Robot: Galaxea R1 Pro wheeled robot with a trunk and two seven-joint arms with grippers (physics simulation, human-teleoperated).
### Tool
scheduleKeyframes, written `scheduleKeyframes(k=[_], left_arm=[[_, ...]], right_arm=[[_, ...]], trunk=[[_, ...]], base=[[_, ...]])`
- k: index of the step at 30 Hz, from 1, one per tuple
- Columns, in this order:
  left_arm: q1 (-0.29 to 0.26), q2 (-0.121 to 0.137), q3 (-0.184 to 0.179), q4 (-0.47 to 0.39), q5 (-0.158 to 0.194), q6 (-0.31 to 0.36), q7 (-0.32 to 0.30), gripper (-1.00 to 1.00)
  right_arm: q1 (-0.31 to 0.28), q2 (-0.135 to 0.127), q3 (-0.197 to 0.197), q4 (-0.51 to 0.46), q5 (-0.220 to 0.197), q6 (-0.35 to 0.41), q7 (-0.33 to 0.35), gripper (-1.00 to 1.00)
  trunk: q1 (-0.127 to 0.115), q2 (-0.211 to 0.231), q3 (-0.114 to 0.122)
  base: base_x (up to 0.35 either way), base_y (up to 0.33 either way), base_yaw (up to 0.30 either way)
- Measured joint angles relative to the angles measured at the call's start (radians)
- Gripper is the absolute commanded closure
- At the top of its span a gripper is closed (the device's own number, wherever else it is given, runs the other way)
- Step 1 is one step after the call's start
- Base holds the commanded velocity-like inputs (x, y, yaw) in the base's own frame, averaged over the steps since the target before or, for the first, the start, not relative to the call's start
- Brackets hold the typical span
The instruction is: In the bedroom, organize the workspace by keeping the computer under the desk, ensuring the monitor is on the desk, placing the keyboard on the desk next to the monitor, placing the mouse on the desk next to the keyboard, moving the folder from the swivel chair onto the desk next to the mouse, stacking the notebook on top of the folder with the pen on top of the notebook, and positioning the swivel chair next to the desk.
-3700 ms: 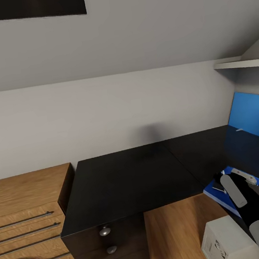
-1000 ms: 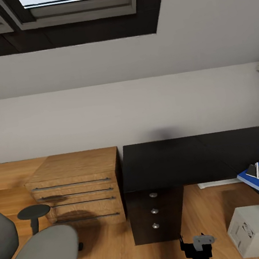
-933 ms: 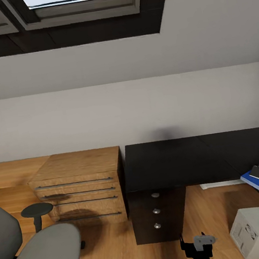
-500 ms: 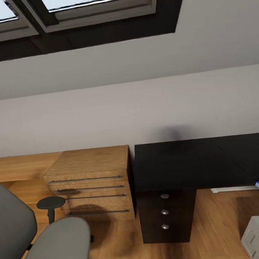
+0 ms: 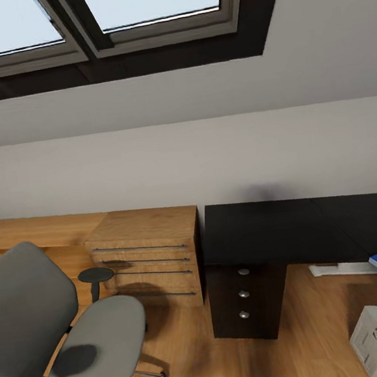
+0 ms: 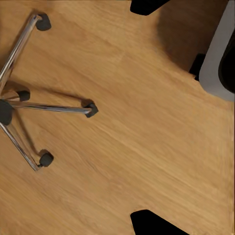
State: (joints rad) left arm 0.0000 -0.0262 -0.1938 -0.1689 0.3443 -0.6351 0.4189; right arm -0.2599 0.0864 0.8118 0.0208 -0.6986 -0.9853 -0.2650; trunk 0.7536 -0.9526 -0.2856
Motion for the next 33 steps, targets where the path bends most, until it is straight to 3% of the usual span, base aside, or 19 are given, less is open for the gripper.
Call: scheduleKeyframes(k=[9,16,23,25,26,28,33], left_arm=[[0.0,0.002,0.0,0.0,0.001,0.016,0.0,-1.0],[0.0,0.004,0.0,0.0,0.0,0.133,0.002,-1.0],[0.0,0.001,-0.009,0.0,-0.002,0.179,-0.006,-1.0],[0.0,0.001,-0.011,0.0,-0.002,0.181,-0.007,-1.0],[0.0,0.002,-0.01,0.0,-0.001,0.182,-0.006,-1.0],[0.0,0.002,-0.009,0.0,0.0,0.183,-0.006,-1.0],[0.0,0.002,-0.008,0.019,0.002,0.183,-0.005,-1.0]], right_arm=[[0.0,-0.001,-0.001,0.0,0.001,-0.015,-0.005,-1.0],[0.0,-0.008,-0.002,0.0,0.0,-0.054,-0.007,-1.0],[0.002,-0.017,-0.002,0.0,0.002,-0.06,-0.007,-1.0],[0.003,-0.028,-0.003,0.0,0.0,-0.06,-0.006,-1.0],[0.003,-0.048,-0.006,0.001,-0.003,-0.06,-0.002,-1.0],[0.004,-0.054,0.0,0.001,0.002,-0.059,-0.001,-1.0],[0.005,-0.056,0.003,0.001,0.003,-0.051,0.001,-1.0]], trunk=[[-0.035,0.063,0.028],[-0.062,0.112,0.05],[-0.062,0.112,0.05],[-0.062,0.112,0.05],[-0.062,0.112,0.05],[-0.062,0.112,0.05],[-0.062,0.112,0.05]], base=[[-0.226,-0.021,0.265],[-0.024,-0.005,0.276],[-0.002,-0.001,0.279],[0.0,0.0,0.28],[0.0,0.0,0.28],[0.0,0.0,0.281],[0.0,0.0,0.281]])
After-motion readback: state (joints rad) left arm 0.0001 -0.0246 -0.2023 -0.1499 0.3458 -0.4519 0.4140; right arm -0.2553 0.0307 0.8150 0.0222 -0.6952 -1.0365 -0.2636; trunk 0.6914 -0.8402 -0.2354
